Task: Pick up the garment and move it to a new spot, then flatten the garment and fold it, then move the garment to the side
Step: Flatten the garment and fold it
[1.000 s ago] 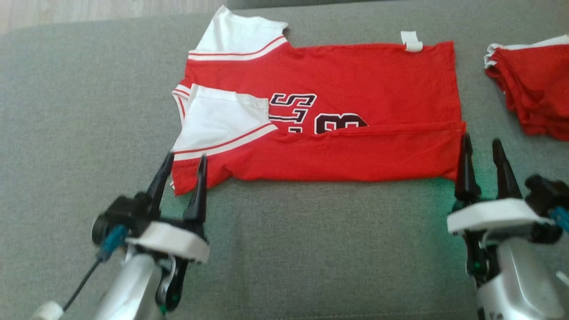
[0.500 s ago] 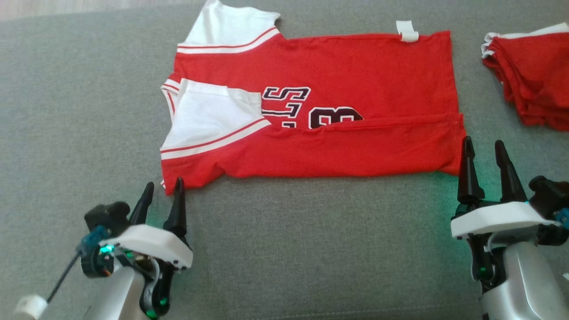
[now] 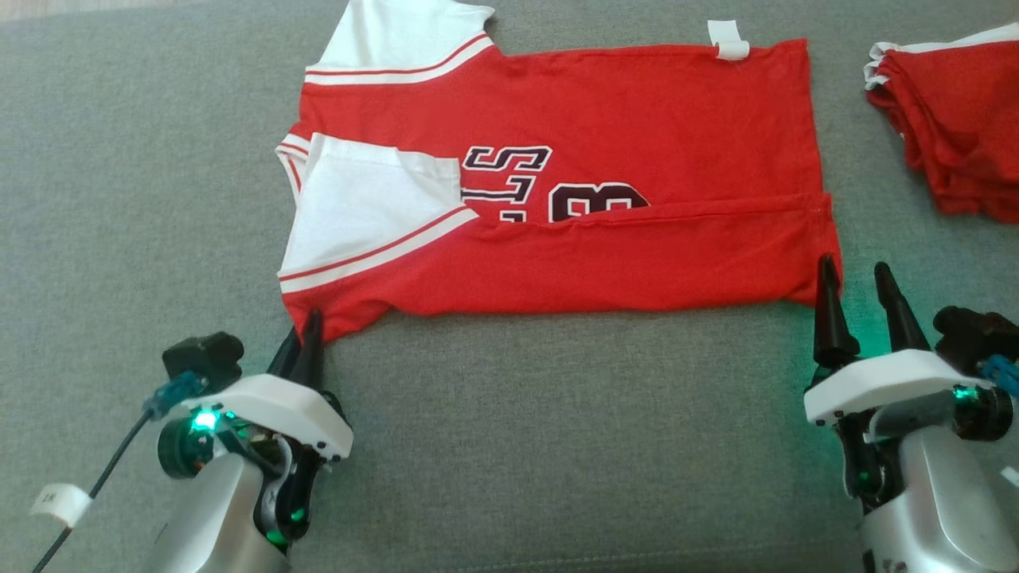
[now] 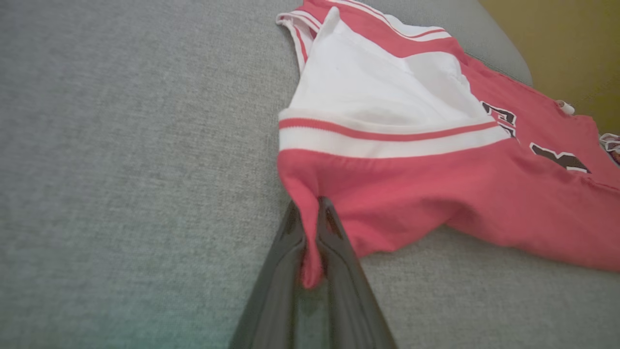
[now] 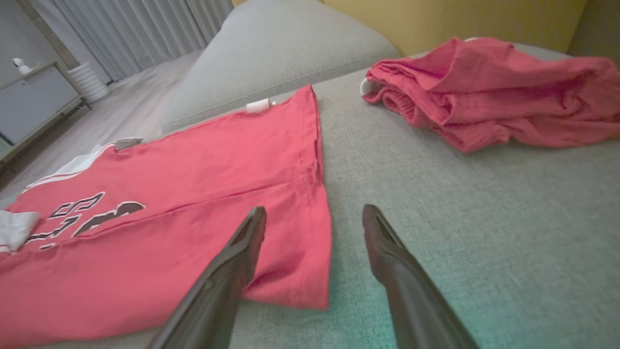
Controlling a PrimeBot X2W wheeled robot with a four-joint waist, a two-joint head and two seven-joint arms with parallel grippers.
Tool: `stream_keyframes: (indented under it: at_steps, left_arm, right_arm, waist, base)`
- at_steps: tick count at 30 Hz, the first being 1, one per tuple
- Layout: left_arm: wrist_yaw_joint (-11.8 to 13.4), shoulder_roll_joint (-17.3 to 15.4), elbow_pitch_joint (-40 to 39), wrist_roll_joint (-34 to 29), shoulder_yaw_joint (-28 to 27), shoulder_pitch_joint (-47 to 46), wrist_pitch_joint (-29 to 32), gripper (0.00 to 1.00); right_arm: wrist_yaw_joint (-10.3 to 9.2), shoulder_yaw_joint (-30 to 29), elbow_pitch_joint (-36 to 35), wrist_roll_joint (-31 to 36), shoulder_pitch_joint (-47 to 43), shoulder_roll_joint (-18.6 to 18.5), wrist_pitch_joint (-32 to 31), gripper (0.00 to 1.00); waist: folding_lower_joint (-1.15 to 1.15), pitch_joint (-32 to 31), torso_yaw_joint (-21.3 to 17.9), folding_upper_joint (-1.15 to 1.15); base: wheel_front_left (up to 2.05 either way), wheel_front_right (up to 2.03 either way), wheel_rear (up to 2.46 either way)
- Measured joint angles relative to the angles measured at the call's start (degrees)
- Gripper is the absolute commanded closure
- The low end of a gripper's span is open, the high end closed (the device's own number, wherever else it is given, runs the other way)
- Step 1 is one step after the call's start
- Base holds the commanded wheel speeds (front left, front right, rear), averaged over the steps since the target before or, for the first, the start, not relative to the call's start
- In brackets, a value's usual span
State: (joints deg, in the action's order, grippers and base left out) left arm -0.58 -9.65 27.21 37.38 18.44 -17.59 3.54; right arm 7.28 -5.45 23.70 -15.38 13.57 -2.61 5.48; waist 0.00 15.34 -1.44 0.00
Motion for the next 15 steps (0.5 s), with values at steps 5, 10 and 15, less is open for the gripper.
stream_keyframes:
  at_steps: [5,10,15]
  left_arm:
    - [0.0,-0.02,-0.9,-0.34,0.35,0.02,-0.69,1.0]
    - [0.01,-0.13,-2.01,-0.67,0.57,0.03,-1.18,1.0]
    - [0.01,-0.83,-3.69,-0.68,0.53,0.03,-1.45,1.0]
  right_arm:
    - [0.0,0.18,5.58,-0.05,1.8,-0.01,-1.8,0.0]
    - [0.0,1.57,9.93,-2.52,3.39,-0.01,-1.89,0.6]
    - [0.0,2.16,13.58,-4.46,5.64,-0.07,-0.3,1.0]
  waist:
    - [0.0,-0.01,0.69,0.0]
    - [0.0,-0.16,1.43,0.0]
    - [0.0,-0.99,1.94,0.0]
  base:
    - [0.0,0.0,0.0]
    - [0.0,0.0,0.0]
    - [0.0,0.0,0.0]
